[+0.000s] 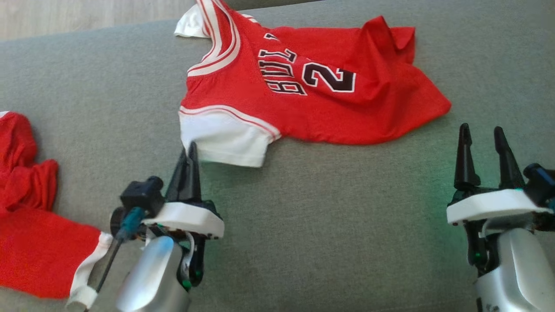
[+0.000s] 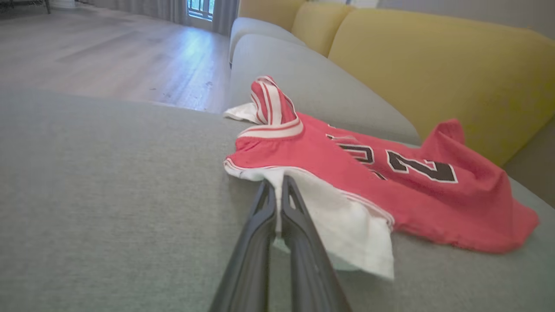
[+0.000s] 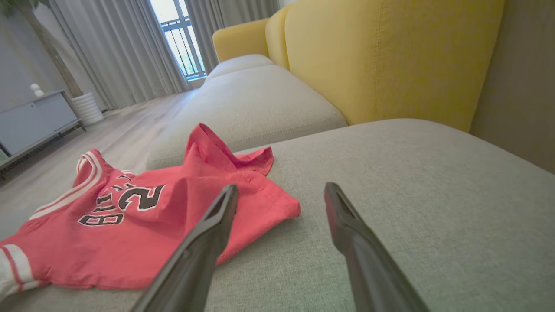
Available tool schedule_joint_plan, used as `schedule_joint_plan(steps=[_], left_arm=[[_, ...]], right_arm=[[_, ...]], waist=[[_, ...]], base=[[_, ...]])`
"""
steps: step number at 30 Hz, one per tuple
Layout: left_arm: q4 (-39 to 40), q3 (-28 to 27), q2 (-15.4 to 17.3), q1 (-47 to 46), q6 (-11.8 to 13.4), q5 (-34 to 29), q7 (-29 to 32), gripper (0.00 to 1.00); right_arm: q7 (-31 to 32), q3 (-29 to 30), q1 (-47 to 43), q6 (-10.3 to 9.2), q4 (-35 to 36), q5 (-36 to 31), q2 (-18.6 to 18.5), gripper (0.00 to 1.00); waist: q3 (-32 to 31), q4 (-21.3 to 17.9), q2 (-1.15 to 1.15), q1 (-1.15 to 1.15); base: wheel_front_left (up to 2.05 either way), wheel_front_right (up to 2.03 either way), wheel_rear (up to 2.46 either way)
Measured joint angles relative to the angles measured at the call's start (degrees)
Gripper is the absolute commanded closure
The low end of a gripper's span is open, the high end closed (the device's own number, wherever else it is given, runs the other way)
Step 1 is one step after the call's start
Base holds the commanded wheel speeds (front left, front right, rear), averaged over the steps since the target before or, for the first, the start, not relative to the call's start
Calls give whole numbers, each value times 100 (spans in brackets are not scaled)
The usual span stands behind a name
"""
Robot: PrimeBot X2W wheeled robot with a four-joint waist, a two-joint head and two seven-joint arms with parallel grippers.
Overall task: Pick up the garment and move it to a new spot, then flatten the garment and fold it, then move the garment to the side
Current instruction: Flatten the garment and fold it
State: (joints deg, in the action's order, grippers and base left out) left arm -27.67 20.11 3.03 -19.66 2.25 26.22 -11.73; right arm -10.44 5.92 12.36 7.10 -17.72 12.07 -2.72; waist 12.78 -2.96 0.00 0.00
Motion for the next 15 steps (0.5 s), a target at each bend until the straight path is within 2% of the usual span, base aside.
schedule_joint_plan(steps=[7, 15], left_arm=[[567, -288, -2, 3, -31, -68, -255, 100], [1229, -704, -29, 30, -29, -267, -272, 100]], right_arm=[[347, 437, 404, 0, -680, -105, 2, 0], [500, 589, 849, 0, -1546, -105, 2, 0]], waist=[[51, 219, 0, 0], [140, 398, 0, 0]], base=[[0, 0, 0], [0, 0, 0]])
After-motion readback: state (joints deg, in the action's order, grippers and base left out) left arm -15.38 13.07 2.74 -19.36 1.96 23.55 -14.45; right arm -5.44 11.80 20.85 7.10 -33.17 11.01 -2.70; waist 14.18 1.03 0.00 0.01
